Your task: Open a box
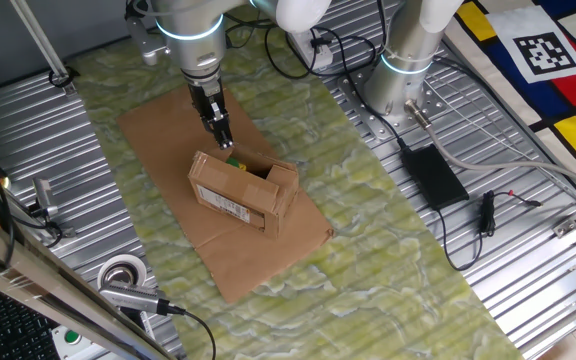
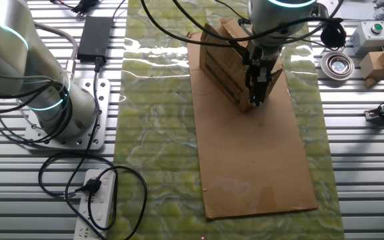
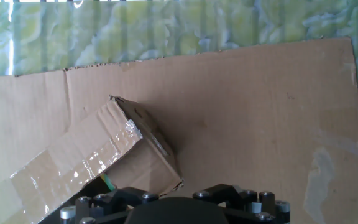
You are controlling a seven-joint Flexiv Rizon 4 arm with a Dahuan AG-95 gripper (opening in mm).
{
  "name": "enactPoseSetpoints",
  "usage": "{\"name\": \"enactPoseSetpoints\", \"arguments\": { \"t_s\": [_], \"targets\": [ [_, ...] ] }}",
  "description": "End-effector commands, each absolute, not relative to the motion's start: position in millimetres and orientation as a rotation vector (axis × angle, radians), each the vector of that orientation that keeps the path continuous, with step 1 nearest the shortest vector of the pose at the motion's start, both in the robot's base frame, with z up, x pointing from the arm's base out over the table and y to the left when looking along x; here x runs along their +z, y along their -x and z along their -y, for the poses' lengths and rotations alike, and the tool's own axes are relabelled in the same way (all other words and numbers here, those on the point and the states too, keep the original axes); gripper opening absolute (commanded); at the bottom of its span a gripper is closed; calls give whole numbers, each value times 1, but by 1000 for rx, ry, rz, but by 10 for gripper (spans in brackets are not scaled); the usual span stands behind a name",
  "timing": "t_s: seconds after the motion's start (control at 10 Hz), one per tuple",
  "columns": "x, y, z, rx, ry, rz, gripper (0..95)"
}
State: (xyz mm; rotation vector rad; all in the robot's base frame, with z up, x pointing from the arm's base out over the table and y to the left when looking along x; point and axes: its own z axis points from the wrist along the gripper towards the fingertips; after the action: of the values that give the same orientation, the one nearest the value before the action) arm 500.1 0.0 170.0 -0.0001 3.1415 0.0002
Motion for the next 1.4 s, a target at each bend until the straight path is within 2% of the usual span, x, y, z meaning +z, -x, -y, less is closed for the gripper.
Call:
{"name": "enactPoseSetpoints", "arguments": {
  "t_s": [0.1, 1.0, 1.4],
  "targets": [
    [170, -500, 0, 82, 292, -3185, 0],
    [178, -499, 0, 32, 455, -3151, 0],
    [184, -497, 2, -87, 648, -3142, 0]
  ]
}}
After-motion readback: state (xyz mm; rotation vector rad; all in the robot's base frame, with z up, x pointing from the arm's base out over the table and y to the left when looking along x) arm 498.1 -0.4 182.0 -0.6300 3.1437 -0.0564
